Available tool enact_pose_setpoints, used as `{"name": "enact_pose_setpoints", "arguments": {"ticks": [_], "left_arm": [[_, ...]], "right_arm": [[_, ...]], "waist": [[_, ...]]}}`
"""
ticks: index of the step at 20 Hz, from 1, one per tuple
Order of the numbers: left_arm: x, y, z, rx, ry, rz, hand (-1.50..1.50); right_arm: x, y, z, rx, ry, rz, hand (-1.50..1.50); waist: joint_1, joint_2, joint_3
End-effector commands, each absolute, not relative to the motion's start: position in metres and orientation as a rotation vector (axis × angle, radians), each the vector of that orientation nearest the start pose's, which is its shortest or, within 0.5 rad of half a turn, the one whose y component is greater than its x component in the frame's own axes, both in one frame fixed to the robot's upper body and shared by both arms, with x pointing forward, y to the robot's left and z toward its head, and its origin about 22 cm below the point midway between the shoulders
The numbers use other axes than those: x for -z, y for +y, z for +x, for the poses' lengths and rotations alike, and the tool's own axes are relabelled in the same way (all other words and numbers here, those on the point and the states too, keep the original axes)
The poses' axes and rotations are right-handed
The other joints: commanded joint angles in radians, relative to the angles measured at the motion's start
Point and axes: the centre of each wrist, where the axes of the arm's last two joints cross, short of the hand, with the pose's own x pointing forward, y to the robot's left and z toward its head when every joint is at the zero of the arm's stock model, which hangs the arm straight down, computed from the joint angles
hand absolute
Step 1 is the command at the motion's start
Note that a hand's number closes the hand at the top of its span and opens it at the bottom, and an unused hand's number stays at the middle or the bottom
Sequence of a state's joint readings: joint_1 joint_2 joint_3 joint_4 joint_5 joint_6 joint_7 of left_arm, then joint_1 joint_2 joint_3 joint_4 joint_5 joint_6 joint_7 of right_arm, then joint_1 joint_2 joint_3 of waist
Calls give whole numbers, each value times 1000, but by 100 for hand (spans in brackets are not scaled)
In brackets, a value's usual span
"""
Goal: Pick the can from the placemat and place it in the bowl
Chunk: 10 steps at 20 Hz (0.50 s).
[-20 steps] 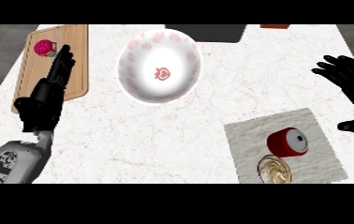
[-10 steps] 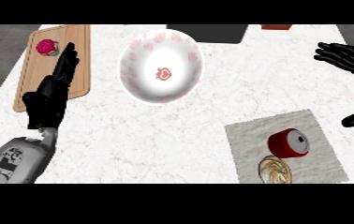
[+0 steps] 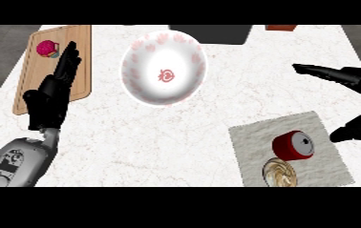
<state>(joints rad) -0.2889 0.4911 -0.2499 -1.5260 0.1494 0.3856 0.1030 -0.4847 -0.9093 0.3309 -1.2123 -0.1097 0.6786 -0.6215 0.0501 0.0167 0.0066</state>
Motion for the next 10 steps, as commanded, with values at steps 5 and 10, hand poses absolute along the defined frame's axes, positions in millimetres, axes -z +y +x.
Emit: {"name": "enact_pose_setpoints", "arguments": {"ticks": [5, 10], "left_arm": [[-68, 256, 293, 201, -1656, 354, 0], [-82, 254, 295, 201, -1671, 346, 0]], "right_arm": [[-124, -368, 330, -1523, -1527, 547, -150], [-78, -362, 328, -1633, -1430, 451, -150]], "waist": [[-3, -2, -3], [-3, -4, -4]]}}
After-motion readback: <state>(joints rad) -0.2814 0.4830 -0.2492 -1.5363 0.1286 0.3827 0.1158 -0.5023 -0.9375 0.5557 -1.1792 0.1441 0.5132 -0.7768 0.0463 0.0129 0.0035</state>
